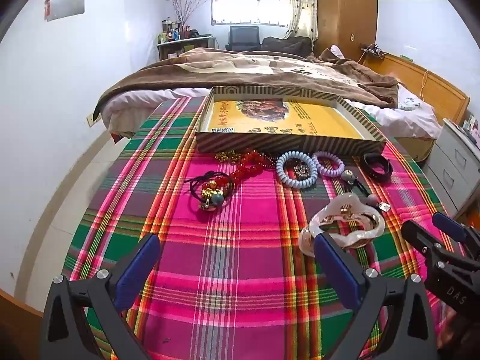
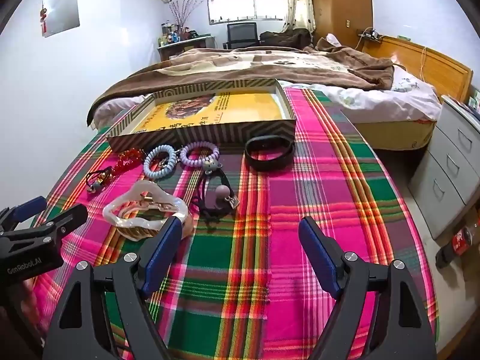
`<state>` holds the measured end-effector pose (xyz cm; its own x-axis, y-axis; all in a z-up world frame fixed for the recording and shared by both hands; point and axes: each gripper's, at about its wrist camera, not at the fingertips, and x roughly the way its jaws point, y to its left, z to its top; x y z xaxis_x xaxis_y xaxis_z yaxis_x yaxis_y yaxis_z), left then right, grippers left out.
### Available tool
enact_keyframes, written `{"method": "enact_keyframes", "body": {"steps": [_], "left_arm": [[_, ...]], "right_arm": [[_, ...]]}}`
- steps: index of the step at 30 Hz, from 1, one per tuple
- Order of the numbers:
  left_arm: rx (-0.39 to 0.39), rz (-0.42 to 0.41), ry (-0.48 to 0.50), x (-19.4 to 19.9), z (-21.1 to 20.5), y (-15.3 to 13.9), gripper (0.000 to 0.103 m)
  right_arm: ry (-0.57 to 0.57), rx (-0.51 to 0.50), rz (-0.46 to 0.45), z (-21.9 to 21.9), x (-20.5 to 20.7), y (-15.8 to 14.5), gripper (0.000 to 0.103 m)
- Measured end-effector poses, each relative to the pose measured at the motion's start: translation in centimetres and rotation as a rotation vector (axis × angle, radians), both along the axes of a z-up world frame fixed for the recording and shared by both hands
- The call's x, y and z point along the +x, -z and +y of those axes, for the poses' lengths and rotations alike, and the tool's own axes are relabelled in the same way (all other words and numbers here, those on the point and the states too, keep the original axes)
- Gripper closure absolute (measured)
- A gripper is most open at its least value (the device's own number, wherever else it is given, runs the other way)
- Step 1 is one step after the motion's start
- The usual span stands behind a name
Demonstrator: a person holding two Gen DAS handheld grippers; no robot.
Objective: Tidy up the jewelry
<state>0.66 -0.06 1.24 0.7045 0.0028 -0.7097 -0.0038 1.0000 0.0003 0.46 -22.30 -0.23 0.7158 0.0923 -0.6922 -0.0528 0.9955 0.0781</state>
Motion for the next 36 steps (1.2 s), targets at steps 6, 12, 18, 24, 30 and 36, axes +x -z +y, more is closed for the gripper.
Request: {"method": "enact_keyframes", "body": {"steps": [6, 12, 18, 24, 30, 36], "left_arm": [[-0.015, 0.007, -0.010, 0.06, 0.59, -0.15, 0.000], [-0.017, 0.012, -0.019, 0.18, 0.89, -0.10, 0.000], [-0.012, 0.017, -0.025, 0.29, 0.90, 0.00, 0.000], [-0.014, 0.020, -0.028, 0.20, 0.88, 0.08, 0.000], [-0.013, 0.011, -0.031, -0.04, 1.00, -0.16, 0.000], [-0.009, 0.004, -0.027, -0.30, 0.96, -0.50, 0.000]], "right_arm": [[-0.008, 0.003, -0.005, 0.25, 0.25, -0.08, 0.023], [-0.012, 0.007, -0.002, 0.39, 0.45, 0.02, 0.023], [-0.015, 0.008, -0.005, 0.35, 0.45, -0.03, 0.023], [-0.017, 0.009, -0.007, 0.42, 0.44, -0.06, 0.023], [-0.016, 0.009, -0.015, 0.46, 0.20, -0.27, 0.023], [-0.013, 0.010, -0.022, 0.30, -0.09, -0.47, 0.023]]}}
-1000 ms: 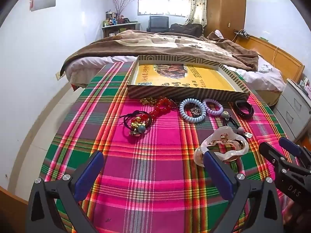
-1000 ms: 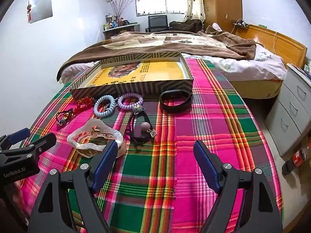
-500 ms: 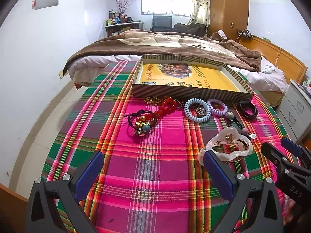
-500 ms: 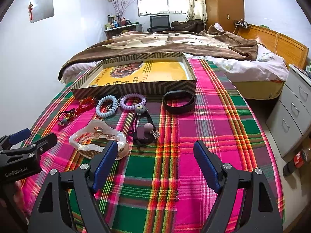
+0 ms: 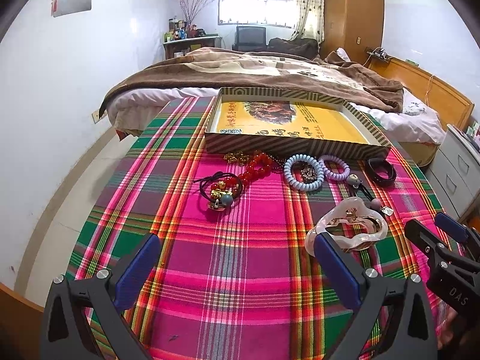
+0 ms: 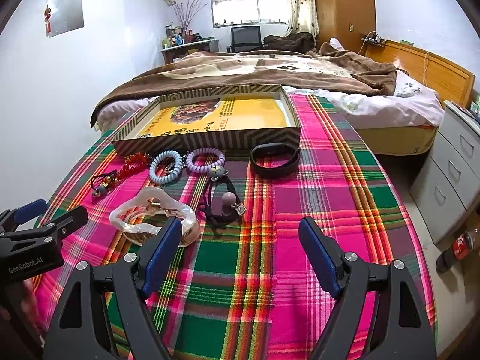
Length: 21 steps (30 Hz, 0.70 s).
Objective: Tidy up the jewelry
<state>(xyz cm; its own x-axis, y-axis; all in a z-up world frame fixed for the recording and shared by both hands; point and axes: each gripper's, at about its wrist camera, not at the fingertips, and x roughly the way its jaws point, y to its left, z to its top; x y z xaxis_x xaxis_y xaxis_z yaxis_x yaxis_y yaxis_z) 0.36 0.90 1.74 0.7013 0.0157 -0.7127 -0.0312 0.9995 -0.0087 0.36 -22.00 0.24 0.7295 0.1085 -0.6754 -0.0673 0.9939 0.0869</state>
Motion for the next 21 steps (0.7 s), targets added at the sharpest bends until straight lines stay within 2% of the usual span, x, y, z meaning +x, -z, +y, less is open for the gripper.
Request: {"method": "enact_keyframes", "body": {"steps": [21], "left_arm": [[0.005, -0.005, 0.007, -0.32, -0.14, -0.33, 0.000]], "right_arm": [[0.002, 0.003, 0.004, -0.15, 0.02, 0.07, 0.023]]}}
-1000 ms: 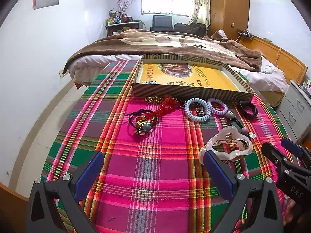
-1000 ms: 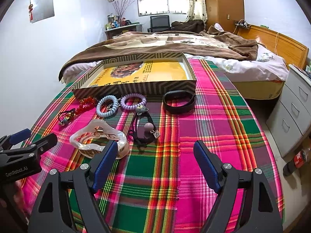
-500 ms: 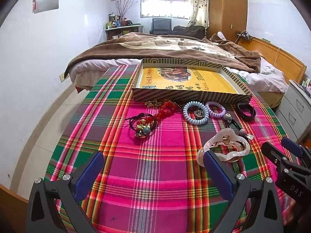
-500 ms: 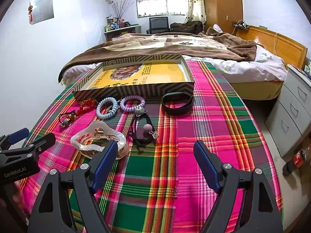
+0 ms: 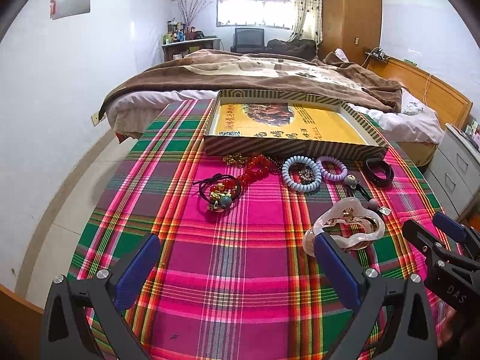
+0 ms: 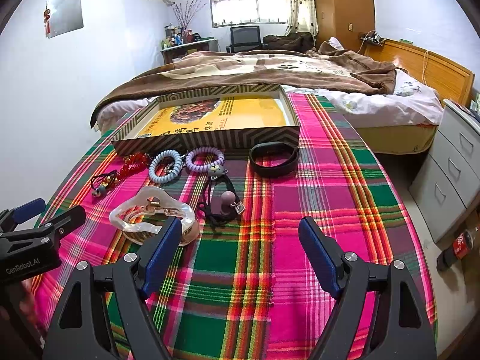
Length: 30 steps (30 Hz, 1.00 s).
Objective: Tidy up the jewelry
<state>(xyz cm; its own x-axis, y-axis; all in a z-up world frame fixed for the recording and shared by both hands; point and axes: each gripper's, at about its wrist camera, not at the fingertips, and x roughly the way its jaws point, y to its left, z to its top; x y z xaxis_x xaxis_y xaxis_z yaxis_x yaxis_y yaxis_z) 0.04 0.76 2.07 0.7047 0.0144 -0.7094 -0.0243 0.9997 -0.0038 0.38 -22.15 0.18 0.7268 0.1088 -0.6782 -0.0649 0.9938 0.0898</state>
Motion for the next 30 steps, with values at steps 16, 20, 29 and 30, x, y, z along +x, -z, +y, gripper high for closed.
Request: {"method": "enact_keyframes", "body": {"steps": [16, 20, 29, 30], "left_arm": [[-0.003, 0.020, -0.013, 0.6, 0.9, 0.5, 0.000], [-0.024, 0.006, -0.013, 0.9, 2.3, 0.2, 0.000], [0.012, 0.001, -0.026, 1.4, 6.0, -0.2, 0.000], [0.007, 0.002, -0.025, 1.5, 6.4, -0.2, 0.000]], "right_arm": [[-0.039, 0.002, -0.013, 0.3, 0.1, -0.1, 0.023], [-0.115, 0.009, -0.032, 0.6, 0.4, -0.7, 0.023], [-0.490, 0.011, 0.035, 4.9, 1.9, -0.5, 0.023], [-0.520, -0.010, 0.035, 5.6, 1.9, -0.4, 0.023]]}}
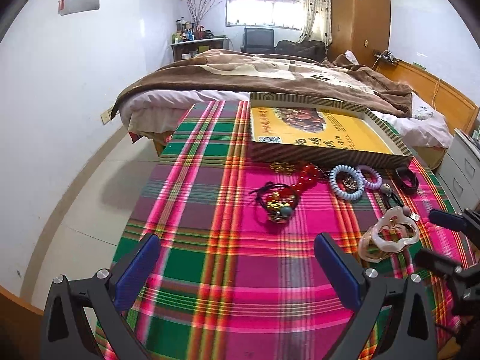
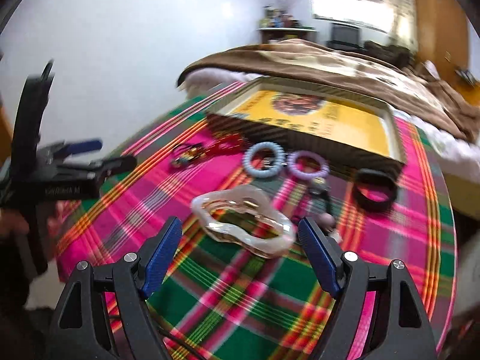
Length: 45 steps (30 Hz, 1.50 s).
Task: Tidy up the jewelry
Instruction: 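Reach the right gripper to the clear white bangle and close on it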
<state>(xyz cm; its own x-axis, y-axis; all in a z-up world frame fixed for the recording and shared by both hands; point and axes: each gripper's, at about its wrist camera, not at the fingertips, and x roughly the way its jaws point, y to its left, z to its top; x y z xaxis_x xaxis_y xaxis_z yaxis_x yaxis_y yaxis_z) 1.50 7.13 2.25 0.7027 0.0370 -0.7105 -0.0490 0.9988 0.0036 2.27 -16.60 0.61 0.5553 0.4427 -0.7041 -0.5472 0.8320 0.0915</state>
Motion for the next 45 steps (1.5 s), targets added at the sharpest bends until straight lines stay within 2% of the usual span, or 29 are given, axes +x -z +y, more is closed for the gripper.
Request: {"method": "enact_keyframes", "body": {"steps": [10, 12, 14, 19, 22, 28, 30, 31, 33, 41, 44, 45], "left_arm": [[-0.054, 0.034, -0.018, 0.3, 2.4, 1.1, 0.000], [-0.065, 0.038, -0.018, 0.3, 2.6, 1.3, 0.000], [-0.077, 0.045, -0.016, 0.4, 2.8, 1.5, 0.000], [-0.093, 0.062, -0.004, 0.7, 2.7, 1.9, 0.000], [-0.101, 0.068, 0.005, 1.0, 2.6, 2.1, 0.000], [-0.125, 0.086, 0.026, 1.5, 2.4, 2.5, 0.000], [-0.119, 0.091, 0.022, 1.8, 2.2, 2.6, 0.000], [-0.132, 0.099, 0.027, 2.1, 2.2, 2.7, 0.003], [-0.154, 0.108, 0.039, 2.5, 2.1, 2.7, 0.003], [-0.160, 0.128, 0.069, 4.5, 1.2, 2.9, 0.009], [-0.162, 0.133, 0.071, 5.5, 0.8, 3.0, 0.016], [-0.163, 0.140, 0.064, 5.8, 0.7, 3.1, 0.022]], "right_arm": [[-0.162, -0.164, -0.006, 3.5, 0.3, 1.6, 0.039], [-0.184, -0.199, -0.007, 4.1, 0.3, 2.1, 0.046], [-0.180, -0.225, -0.014, 4.3, 0.5, 2.6, 0.052], [-0.171, -0.249, -0.035, 4.6, 0.8, 2.7, 0.053], [-0.163, -0.280, -0.066, 4.8, 0.8, 2.8, 0.062], [-0.153, -0.259, -0.068, 4.5, 1.1, 2.7, 0.067], [-0.144, -0.249, -0.080, 4.4, 1.1, 2.5, 0.089], [-0.131, -0.245, -0.088, 4.2, 1.1, 2.3, 0.092], [-0.116, -0.206, -0.080, 3.7, 1.3, 2.1, 0.092], [-0.058, -0.126, -0.093, 2.6, 1.3, 1.2, 0.092], [-0.022, -0.087, -0.112, 1.8, 1.2, 0.4, 0.092], [-0.010, -0.077, -0.118, 1.5, 1.2, 0.1, 0.092]]}}
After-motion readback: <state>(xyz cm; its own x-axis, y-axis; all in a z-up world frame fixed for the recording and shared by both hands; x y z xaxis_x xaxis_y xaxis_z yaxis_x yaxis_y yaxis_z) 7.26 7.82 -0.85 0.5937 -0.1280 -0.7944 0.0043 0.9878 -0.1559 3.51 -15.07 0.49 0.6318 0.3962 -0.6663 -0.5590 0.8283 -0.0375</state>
